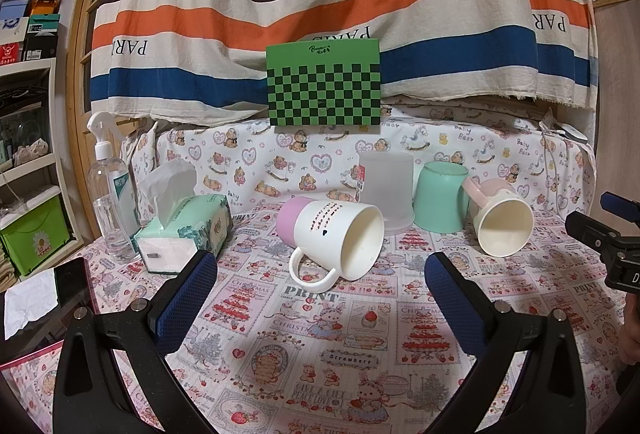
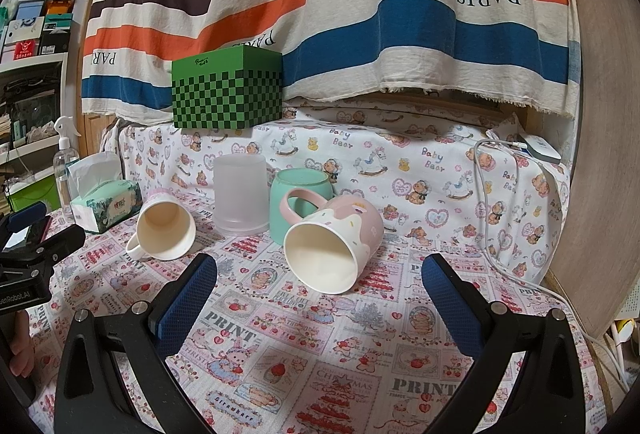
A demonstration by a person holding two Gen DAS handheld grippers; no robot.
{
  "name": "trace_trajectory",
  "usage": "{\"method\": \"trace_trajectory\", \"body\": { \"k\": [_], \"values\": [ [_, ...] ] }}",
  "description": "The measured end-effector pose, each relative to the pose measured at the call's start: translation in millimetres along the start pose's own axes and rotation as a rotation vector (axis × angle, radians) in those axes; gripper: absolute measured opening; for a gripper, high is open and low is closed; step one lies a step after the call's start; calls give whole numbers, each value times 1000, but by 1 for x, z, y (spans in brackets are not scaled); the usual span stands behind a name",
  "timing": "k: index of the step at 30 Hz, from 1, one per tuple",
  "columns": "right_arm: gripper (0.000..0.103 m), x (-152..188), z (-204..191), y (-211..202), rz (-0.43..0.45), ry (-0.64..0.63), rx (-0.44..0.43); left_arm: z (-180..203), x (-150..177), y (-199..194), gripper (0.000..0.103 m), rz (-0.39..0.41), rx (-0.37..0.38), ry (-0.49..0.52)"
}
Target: Flip cup upside down
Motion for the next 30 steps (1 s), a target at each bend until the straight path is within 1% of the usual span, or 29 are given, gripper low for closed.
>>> {"method": "trace_trajectory", "body": {
  "k": [8, 14, 17, 19, 22, 25, 27, 28, 30],
  "values": [
    [103, 0, 0, 0, 1, -1, 0, 0, 1, 0, 103, -1, 1, 2],
    [103, 1, 1, 1, -21, 41, -70, -1, 1, 0, 103, 1, -1, -1],
    [103, 1, 1, 1, -22, 47, -65, -3, 3, 1, 103, -1, 7, 0],
    [103, -2, 4, -1, -23, 81, -71, -2, 4, 3, 103, -12, 21, 11],
    [103, -12, 12, -7, -13, 148, -86, 0, 3, 2, 103, -7, 25, 16],
    [103, -29, 22, -9, -27, 209, -92, 0, 3, -1, 103, 4, 21, 12],
    [103, -43, 29, -3, -71, 239, -46, 1, 2, -1, 103, 1, 18, 12],
    [103, -52, 34, 4, -108, 260, -22, 1, 2, -1, 103, 0, 17, 12],
    [103, -63, 40, 13, -148, 308, -43, 1, 1, -2, 103, 3, 17, 12]
  ]
}}
Point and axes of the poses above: each gripper's, at about its wrist camera, not at the fingertips, and y roughly the way its jaws point, z to its right, x to its underside, the point moved 2 cm from there along y, roughly the way its jaws point, and after that the axes turned 10 degrees about -x, right-handed, at the moved point
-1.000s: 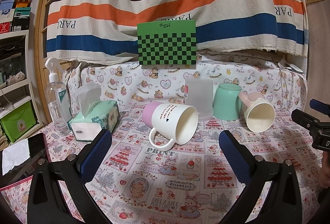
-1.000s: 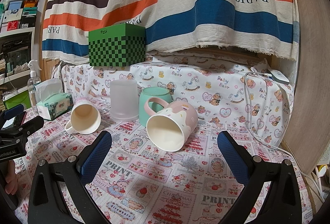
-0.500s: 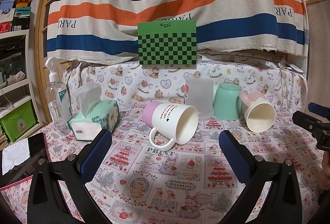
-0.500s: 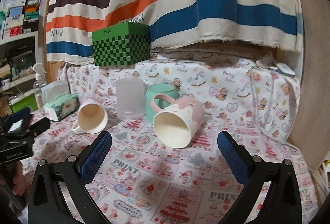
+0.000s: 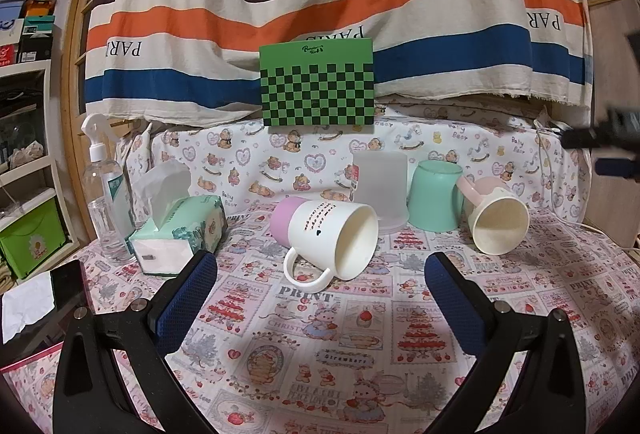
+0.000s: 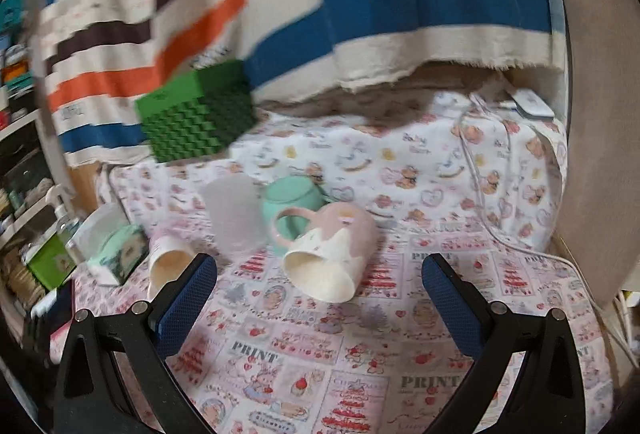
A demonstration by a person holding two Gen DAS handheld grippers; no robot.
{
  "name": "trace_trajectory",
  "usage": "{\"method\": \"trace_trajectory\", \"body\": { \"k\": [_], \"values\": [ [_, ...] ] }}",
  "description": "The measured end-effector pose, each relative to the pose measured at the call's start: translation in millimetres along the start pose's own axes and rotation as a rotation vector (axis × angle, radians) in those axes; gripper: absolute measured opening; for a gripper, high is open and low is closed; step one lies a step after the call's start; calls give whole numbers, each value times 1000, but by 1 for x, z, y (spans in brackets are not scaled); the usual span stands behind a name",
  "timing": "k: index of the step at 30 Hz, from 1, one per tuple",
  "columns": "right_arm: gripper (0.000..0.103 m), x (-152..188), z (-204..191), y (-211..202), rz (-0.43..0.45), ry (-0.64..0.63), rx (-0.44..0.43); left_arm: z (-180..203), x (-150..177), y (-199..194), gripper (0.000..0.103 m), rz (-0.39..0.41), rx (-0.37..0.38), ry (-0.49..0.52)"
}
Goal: Flip cup upside down
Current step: 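Move the right gripper to the pink-and-cream mug and close on its base, then lift the pink-and-cream mug with the right gripper and rotate it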
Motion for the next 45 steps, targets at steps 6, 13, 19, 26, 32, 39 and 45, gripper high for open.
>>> {"method": "trace_trajectory", "body": {
  "k": [6, 13, 19, 26, 32, 39, 45],
  "values": [
    [103, -33, 22, 51, -172, 253, -92, -1, 0, 0, 103, -2, 0, 0],
    [99, -17, 64, 131, -344, 497, -73, 0, -1, 0, 103, 1, -1, 2],
    [98, 1, 92, 175, -387, 552, -39, 1, -2, 0, 103, 0, 0, 4],
    [87, 9, 98, 204, -446, 576, -89, 2, -3, 0, 103, -3, 2, 8],
    [86, 8, 79, 183, -464, 521, -75, 3, -3, -1, 103, -2, 1, 9],
    [86, 14, 35, 131, -464, 485, -194, 4, -4, -1, 103, 0, 0, 9],
    [86, 45, 9, 133, -570, 481, -273, 3, -4, -1, 103, -2, -2, 4]
  ]
}}
Point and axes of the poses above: each gripper's, at about its wrist camera, not at the fingertips, and y roughly the way its jaws point, z to its right, x to its underside, the point moved 2 cm from there along y, roughly the way its jaws point, and after that the axes turned 10 degrees about -x, right-handed, at the moved point
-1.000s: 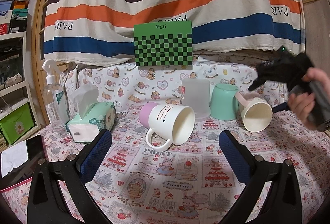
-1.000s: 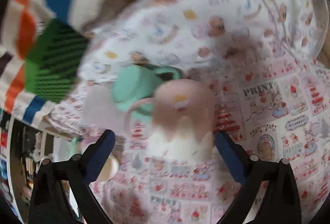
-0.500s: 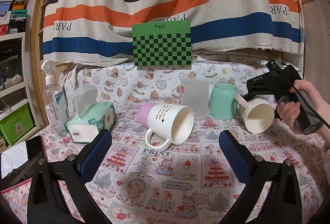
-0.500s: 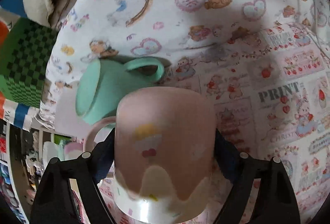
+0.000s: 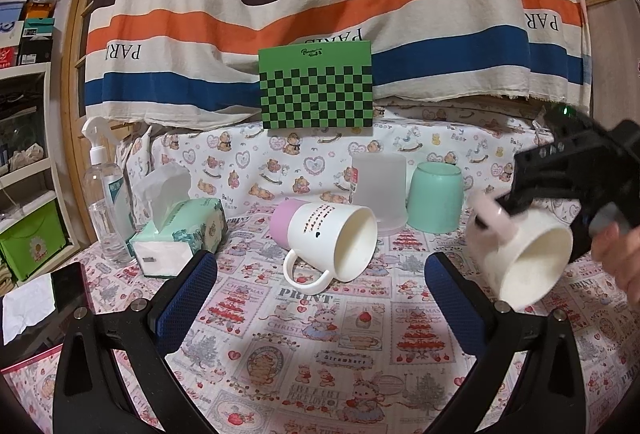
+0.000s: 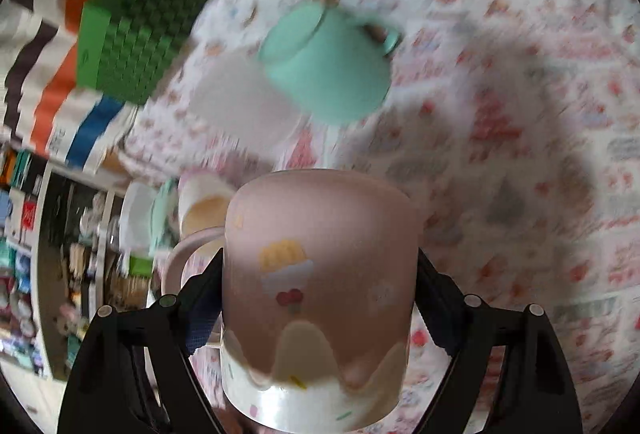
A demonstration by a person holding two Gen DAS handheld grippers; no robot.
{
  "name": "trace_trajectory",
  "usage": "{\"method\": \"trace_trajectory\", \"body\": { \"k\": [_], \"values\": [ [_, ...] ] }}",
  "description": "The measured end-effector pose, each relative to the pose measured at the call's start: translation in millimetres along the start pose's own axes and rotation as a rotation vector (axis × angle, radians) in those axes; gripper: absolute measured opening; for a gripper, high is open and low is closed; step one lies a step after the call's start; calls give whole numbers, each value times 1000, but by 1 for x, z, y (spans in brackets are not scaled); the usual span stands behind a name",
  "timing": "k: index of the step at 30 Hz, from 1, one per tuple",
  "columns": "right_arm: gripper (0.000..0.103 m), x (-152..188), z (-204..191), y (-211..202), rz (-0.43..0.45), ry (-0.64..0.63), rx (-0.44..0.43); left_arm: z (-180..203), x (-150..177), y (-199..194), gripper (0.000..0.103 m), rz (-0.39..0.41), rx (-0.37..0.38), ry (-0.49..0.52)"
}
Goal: Flip cup upside down
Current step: 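Lift the pink-and-cream mug with the right gripper and rotate it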
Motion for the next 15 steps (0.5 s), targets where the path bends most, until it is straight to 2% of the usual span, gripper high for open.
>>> {"method": "trace_trajectory", "body": {
  "k": [8, 10, 12, 15],
  "values": [
    [87, 14, -3, 20, -29, -33, 39, -1, 1, 1, 103, -2, 0, -1],
    [91, 16, -3, 19, -34, -38, 23, -1, 1, 1, 103, -2, 0, -1],
    [94, 18, -10, 11, -14, -93, -2, -1, 1, 1, 103, -2, 0, -3],
    [100, 25, -24, -8, 71, -217, 35, -1, 1, 1, 103, 0, -1, -3]
  ]
}}
Point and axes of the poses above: each gripper's, at about its wrist camera, not at the fingertips, and y roughly the way its jaws point, z to its right, x to its underside, the point moved 2 cm from there along y, roughly the way its jaws point, and after that the axes turned 10 degrees about -x, right-handed, at the moved point
